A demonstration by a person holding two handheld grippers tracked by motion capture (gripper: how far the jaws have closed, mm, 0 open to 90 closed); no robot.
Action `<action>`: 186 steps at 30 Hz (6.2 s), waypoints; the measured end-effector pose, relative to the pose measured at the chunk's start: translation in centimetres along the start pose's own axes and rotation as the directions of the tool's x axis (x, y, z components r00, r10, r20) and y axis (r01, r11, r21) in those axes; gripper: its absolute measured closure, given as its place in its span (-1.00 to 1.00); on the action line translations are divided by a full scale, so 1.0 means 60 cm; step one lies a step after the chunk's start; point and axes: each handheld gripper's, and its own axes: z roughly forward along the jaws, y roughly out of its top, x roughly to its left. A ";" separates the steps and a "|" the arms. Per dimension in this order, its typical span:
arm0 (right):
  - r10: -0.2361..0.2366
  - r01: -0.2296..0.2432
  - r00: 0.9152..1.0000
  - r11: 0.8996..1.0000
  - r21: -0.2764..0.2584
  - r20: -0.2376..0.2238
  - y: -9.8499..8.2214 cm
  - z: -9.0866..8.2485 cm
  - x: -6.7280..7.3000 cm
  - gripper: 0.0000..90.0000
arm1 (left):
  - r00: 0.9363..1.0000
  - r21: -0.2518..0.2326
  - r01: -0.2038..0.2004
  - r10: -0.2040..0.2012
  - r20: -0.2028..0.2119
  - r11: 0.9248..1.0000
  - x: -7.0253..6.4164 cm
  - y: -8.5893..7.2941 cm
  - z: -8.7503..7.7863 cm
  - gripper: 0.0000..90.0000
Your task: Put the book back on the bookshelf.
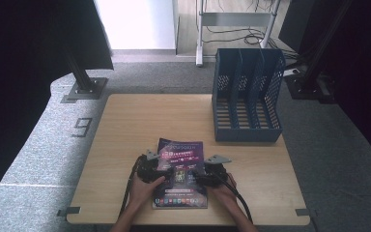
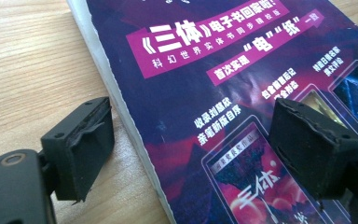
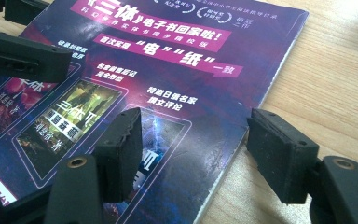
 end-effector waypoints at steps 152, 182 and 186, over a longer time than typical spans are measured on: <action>0.021 -0.021 1.000 1.000 -0.016 0.018 0.001 -0.013 -0.027 -0.28 | 0.983 -0.307 -0.137 0.167 0.074 0.942 -0.047 0.023 -0.047 0.94; 0.026 -0.030 0.998 0.997 -0.065 -0.052 0.004 -0.020 -0.029 -0.35 | 0.968 -0.379 -0.150 0.214 0.130 0.913 -0.060 0.025 -0.060 0.94; 0.034 -0.041 0.996 0.996 -0.078 -0.087 0.005 -0.023 -0.028 -0.37 | 0.965 -0.398 -0.153 0.223 0.135 0.904 -0.063 0.026 -0.066 0.94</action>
